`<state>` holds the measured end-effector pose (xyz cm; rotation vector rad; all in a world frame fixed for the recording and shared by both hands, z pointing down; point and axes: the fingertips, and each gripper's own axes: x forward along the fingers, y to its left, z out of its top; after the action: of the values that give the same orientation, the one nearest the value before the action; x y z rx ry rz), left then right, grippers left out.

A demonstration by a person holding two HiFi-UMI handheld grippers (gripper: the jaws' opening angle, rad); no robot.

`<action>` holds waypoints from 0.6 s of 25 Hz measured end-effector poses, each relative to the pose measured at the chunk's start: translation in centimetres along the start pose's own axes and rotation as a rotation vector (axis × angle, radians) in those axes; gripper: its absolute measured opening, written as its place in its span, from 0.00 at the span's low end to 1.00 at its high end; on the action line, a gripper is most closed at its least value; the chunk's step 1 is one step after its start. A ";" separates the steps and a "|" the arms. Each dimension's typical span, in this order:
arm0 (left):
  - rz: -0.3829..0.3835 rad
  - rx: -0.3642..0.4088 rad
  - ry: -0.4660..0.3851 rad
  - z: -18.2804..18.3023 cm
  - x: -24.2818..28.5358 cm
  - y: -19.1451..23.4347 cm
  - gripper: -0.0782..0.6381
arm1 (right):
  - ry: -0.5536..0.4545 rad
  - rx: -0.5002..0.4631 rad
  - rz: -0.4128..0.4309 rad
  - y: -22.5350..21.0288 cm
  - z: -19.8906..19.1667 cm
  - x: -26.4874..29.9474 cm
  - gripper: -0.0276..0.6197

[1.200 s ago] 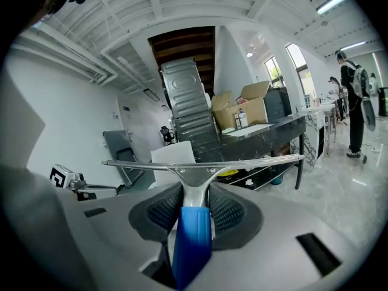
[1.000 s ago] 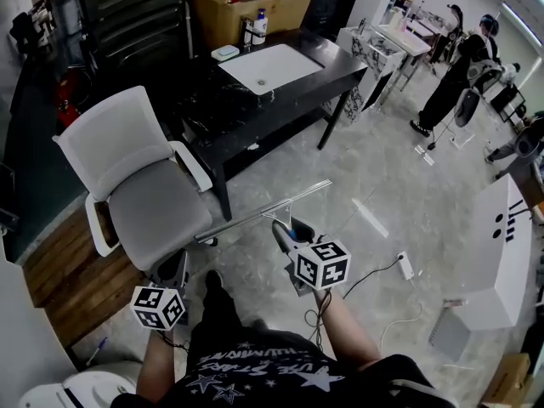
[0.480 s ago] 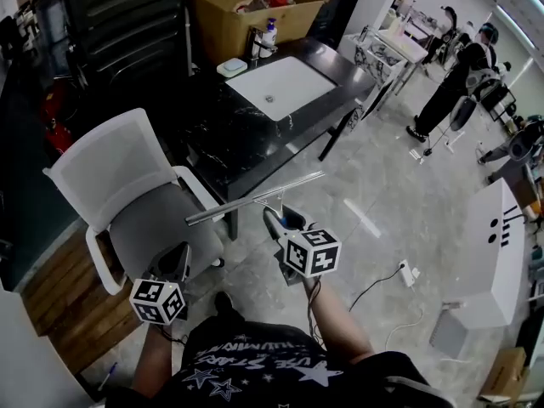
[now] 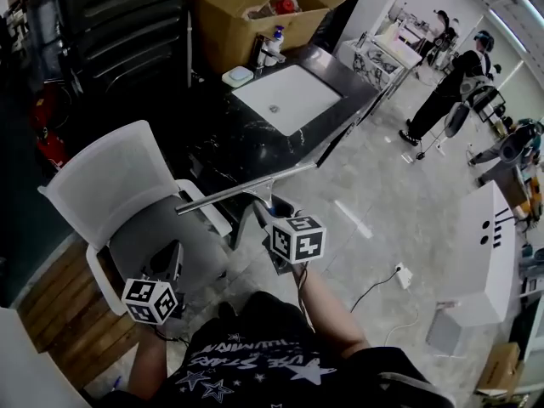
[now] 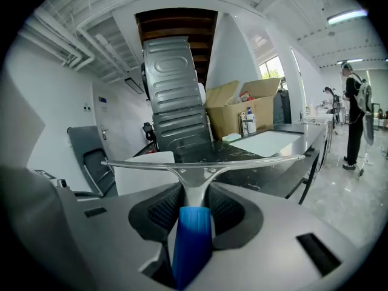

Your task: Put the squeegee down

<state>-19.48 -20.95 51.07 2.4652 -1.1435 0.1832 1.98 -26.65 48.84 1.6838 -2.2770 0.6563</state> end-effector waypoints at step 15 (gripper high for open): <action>0.056 -0.019 -0.012 4.4 7.2 7.3 0.13 | 0.061 -0.009 -0.052 -4.6 3.6 11.6 0.27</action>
<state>-20.49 -32.01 51.47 2.4222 -1.2142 0.1733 2.96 -39.24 51.76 1.6893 -2.1839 0.6758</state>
